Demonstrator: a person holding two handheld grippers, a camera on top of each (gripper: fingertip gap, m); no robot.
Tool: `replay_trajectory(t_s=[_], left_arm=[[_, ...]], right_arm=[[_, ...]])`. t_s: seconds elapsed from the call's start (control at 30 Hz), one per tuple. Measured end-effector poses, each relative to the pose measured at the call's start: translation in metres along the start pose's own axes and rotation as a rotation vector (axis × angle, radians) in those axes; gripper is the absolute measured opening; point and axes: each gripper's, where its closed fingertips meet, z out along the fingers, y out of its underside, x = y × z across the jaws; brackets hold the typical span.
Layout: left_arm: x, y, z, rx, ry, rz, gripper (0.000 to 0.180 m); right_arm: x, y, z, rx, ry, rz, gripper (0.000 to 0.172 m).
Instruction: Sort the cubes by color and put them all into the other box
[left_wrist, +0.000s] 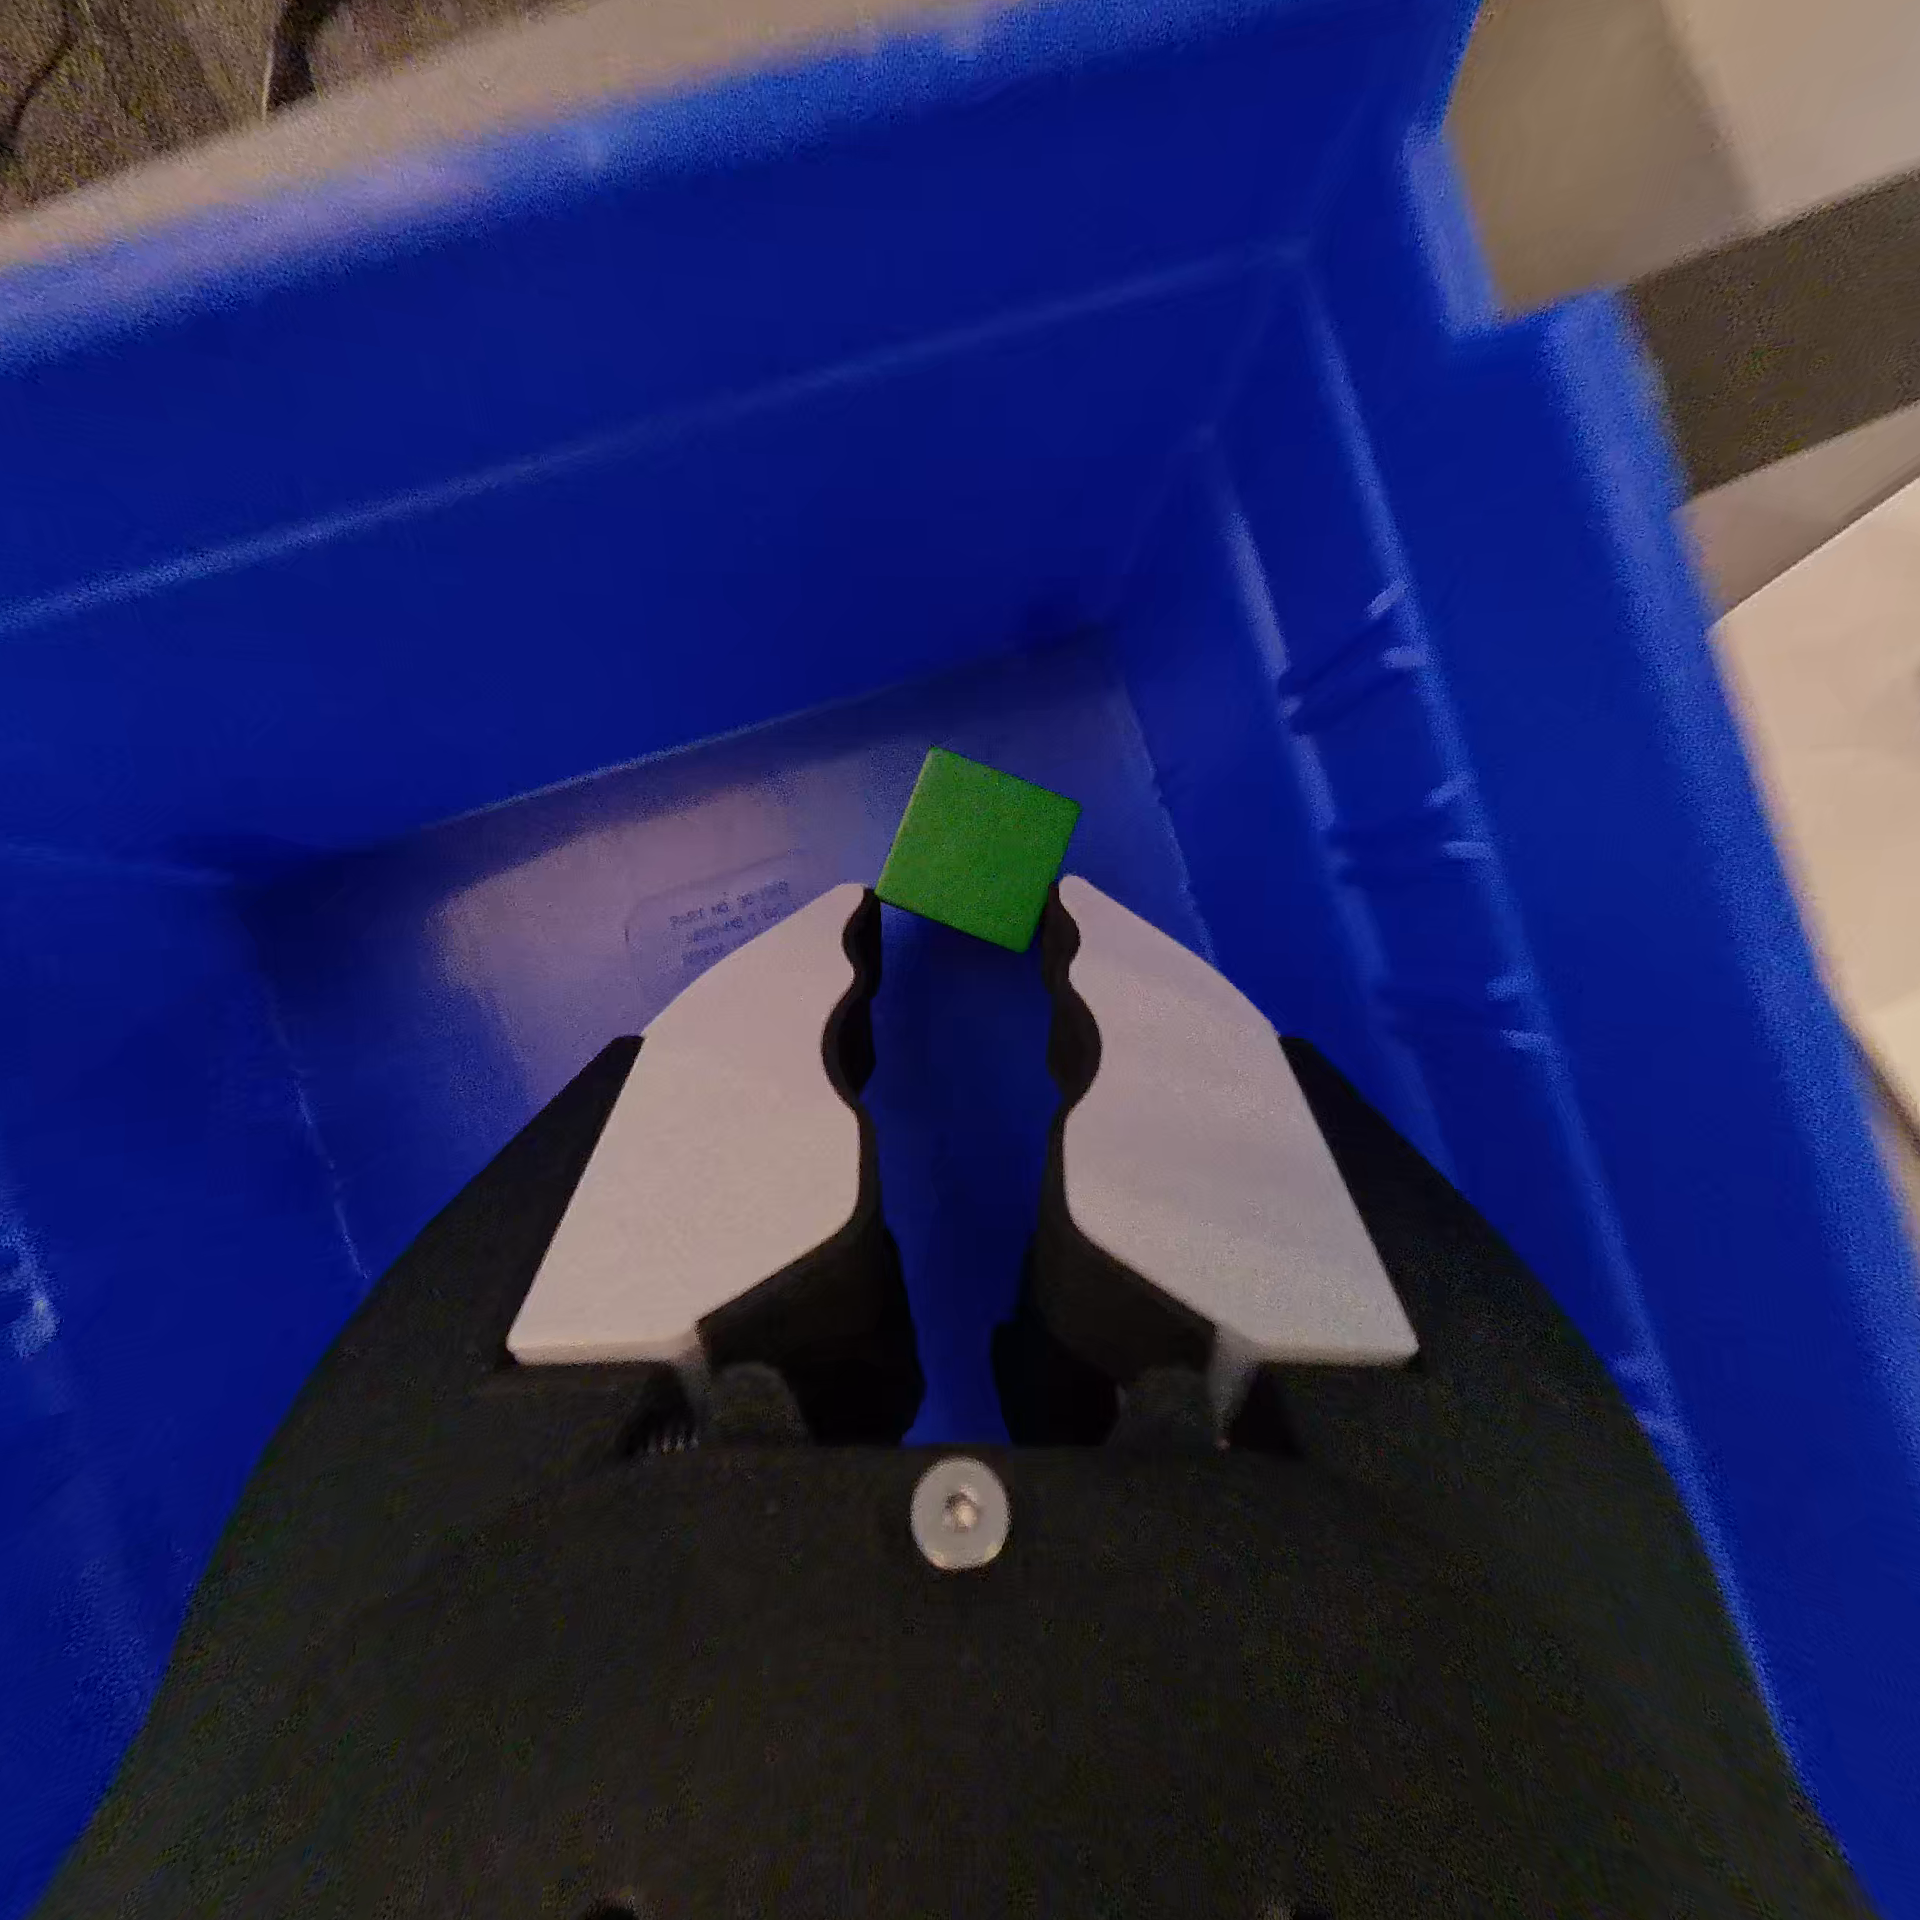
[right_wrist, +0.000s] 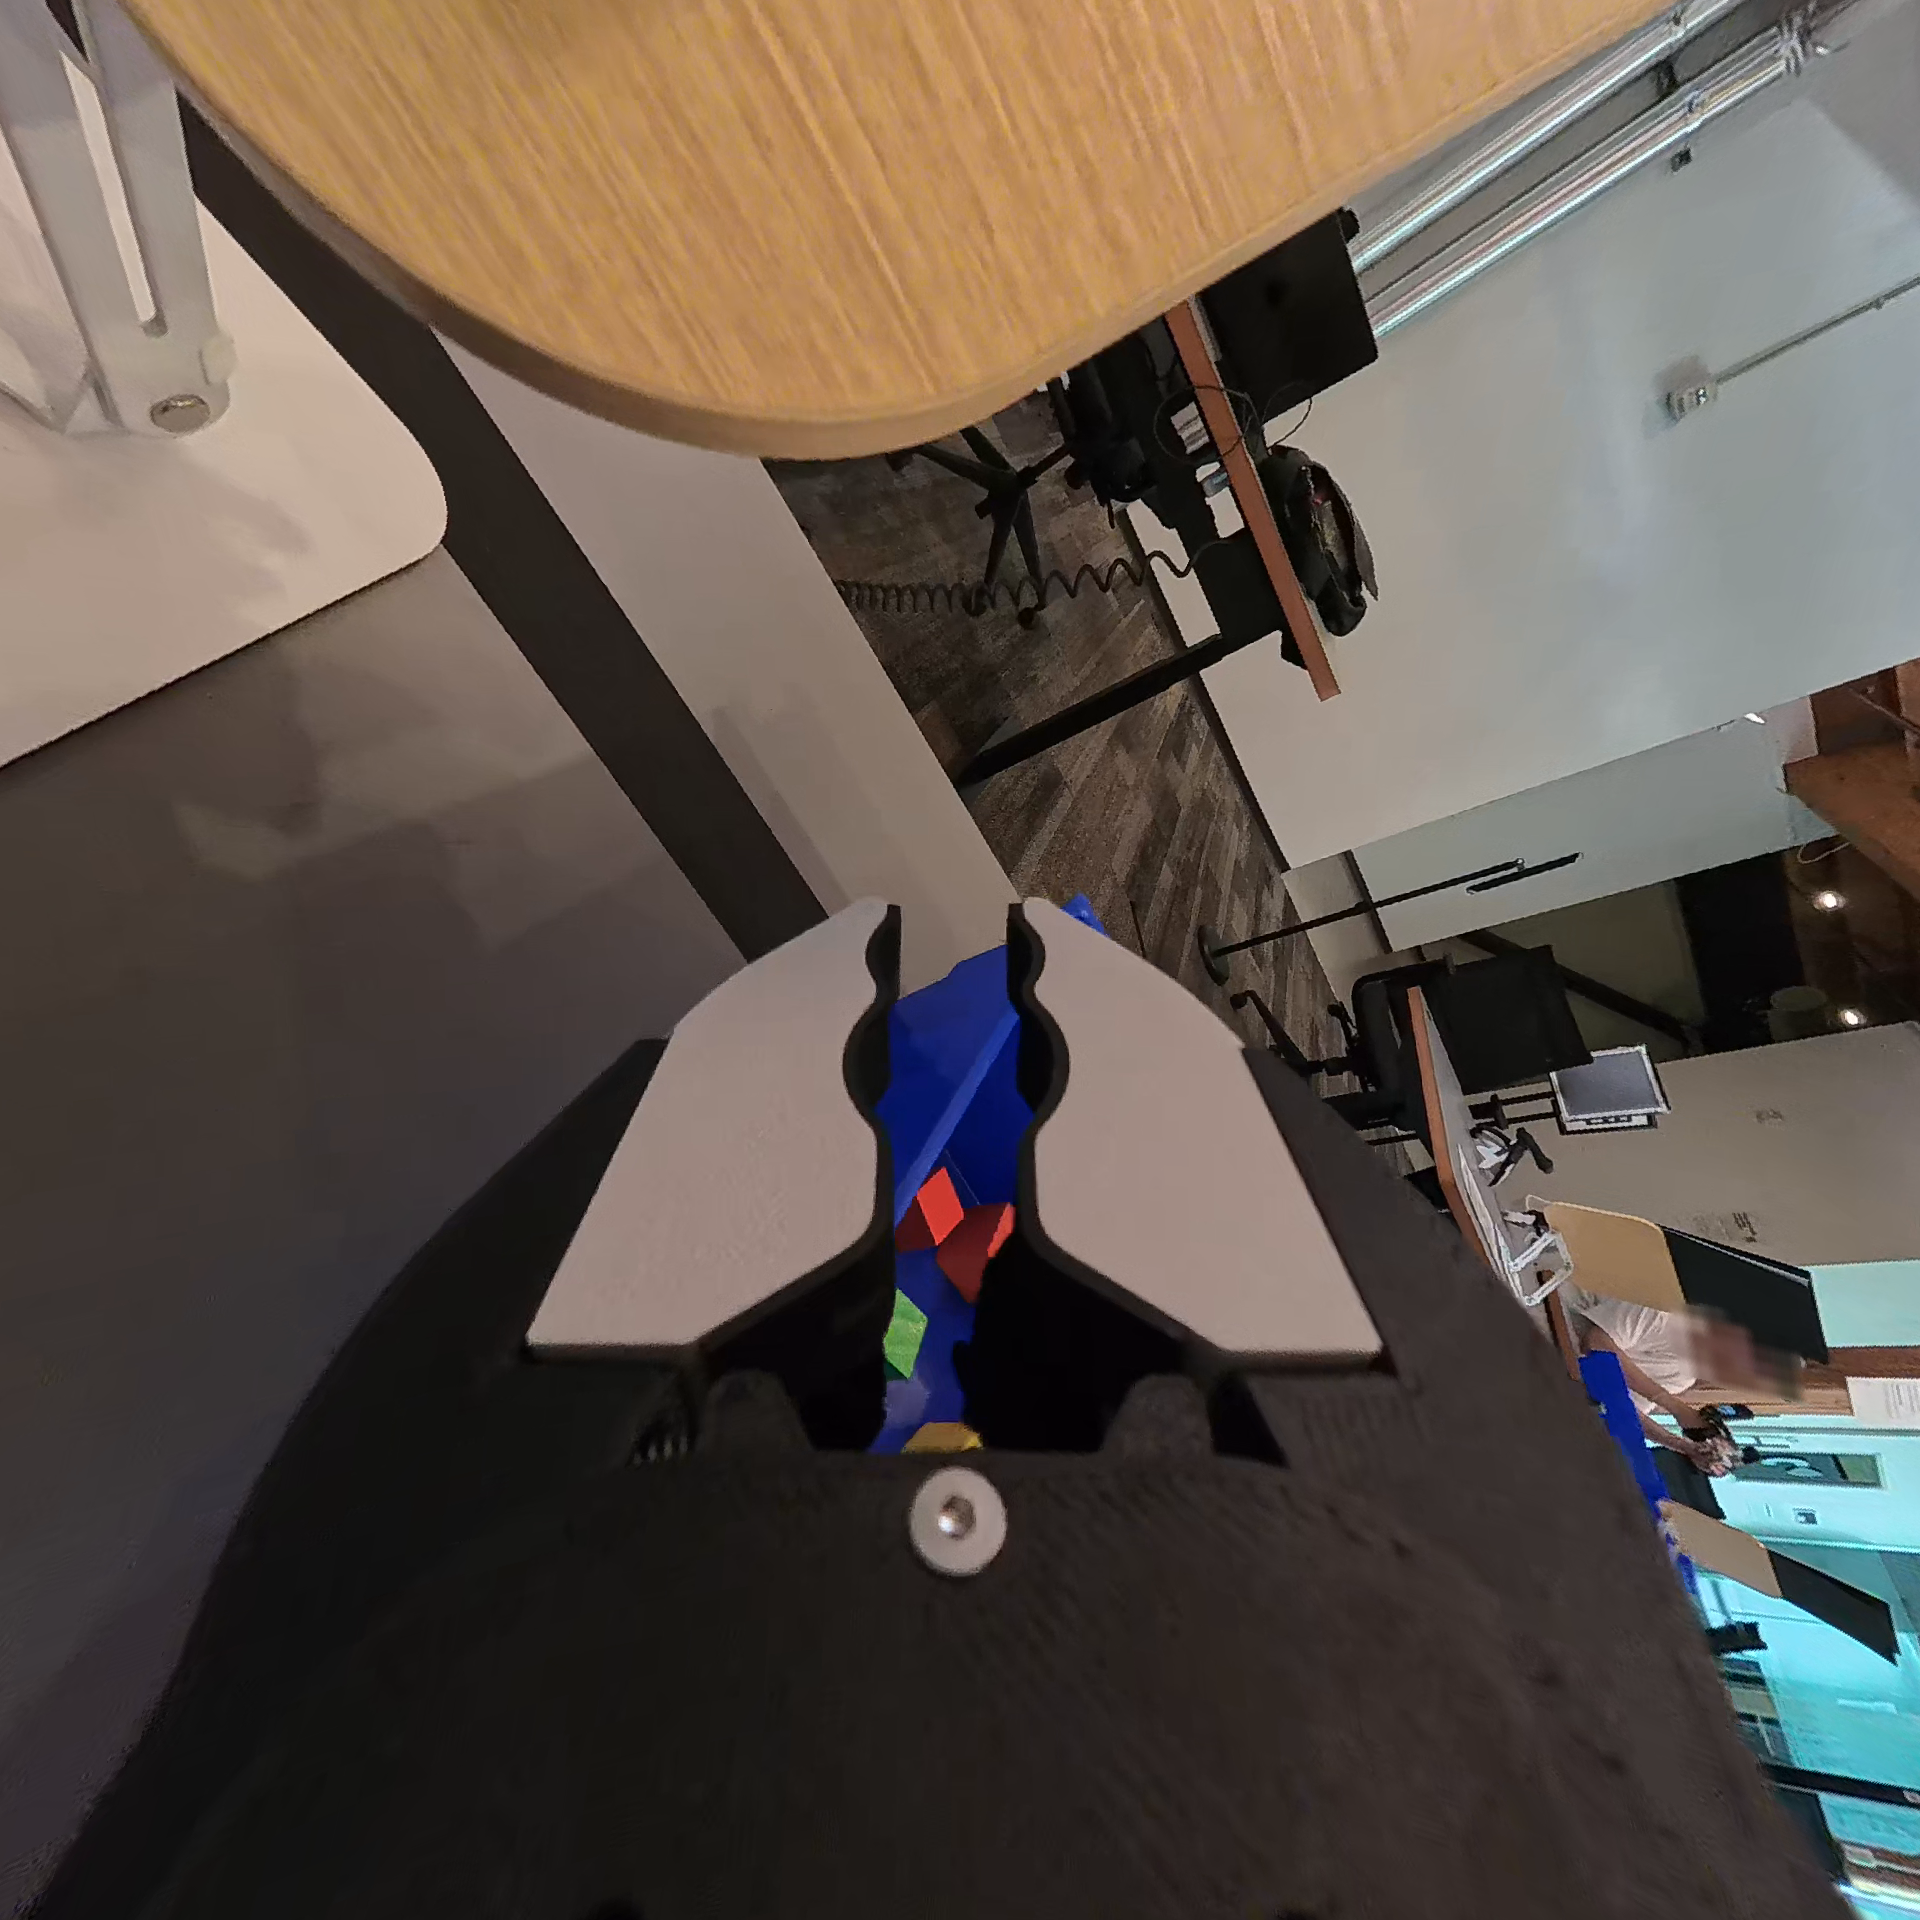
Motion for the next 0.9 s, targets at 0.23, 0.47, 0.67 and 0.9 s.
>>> replay_trajectory(t_s=[0.23, 0.47, 0.67, 0.9], left_arm=[[0.002, -0.047, -0.086, 0.360, 0.164, -0.109, 0.031], [0.042, -0.083, -0.172, 0.587, 0.257, -0.036, 0.029], [0.104, -0.101, -0.213, 0.681, 0.346, 0.088, 0.029], [0.195, -0.111, -0.239, 0.745, 0.548, 0.215, 0.030]], right_arm=[[0.012, -0.015, -0.011, 0.051, 0.033, 0.010, 0.020], [0.033, -0.056, -0.042, 0.183, 0.087, 0.042, 0.019], [0.038, -0.095, -0.071, 0.305, 0.116, 0.027, 0.019], [0.011, -0.148, -0.104, 0.491, 0.076, -0.008, 0.028]])
